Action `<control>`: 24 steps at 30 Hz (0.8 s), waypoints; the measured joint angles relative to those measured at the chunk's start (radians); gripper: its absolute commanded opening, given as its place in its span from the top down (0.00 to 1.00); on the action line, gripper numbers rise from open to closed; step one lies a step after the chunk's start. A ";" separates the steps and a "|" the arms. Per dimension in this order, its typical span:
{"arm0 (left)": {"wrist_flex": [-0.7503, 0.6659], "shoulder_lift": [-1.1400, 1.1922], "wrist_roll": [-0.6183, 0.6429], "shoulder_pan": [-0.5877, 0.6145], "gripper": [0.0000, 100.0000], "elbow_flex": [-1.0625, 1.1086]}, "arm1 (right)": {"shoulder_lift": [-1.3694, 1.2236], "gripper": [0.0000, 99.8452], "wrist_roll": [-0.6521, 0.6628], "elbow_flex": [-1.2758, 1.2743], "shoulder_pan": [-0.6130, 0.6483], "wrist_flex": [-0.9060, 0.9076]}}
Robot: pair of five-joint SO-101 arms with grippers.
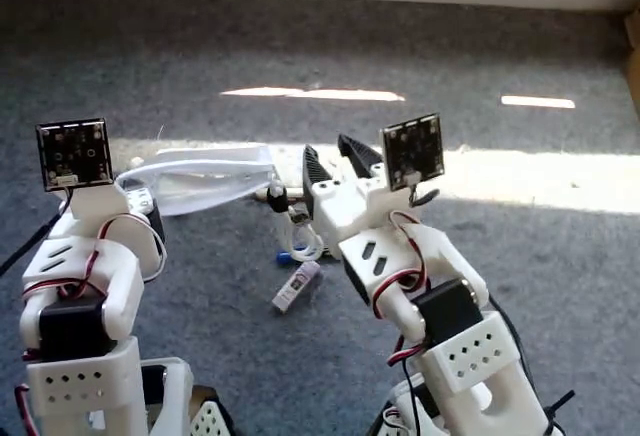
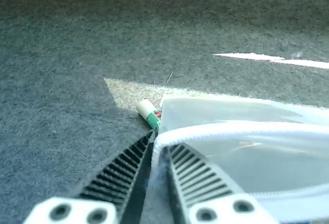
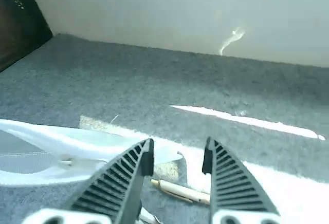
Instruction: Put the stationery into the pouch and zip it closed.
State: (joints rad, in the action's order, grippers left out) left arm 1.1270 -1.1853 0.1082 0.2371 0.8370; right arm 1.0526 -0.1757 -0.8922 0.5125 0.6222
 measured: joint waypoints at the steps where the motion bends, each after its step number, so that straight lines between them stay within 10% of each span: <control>1: 0.000 0.000 0.000 0.000 0.99 0.000 | 0.000 0.84 -0.025 0.005 -0.017 0.035; 24: -0.003 0.000 0.000 -0.002 0.99 0.003 | -0.269 0.84 -0.382 0.032 -0.170 0.227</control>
State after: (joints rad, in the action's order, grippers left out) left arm 1.1239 -1.1853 0.1082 0.2355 0.8401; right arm 0.7841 -0.5577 -0.8600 0.3422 0.8493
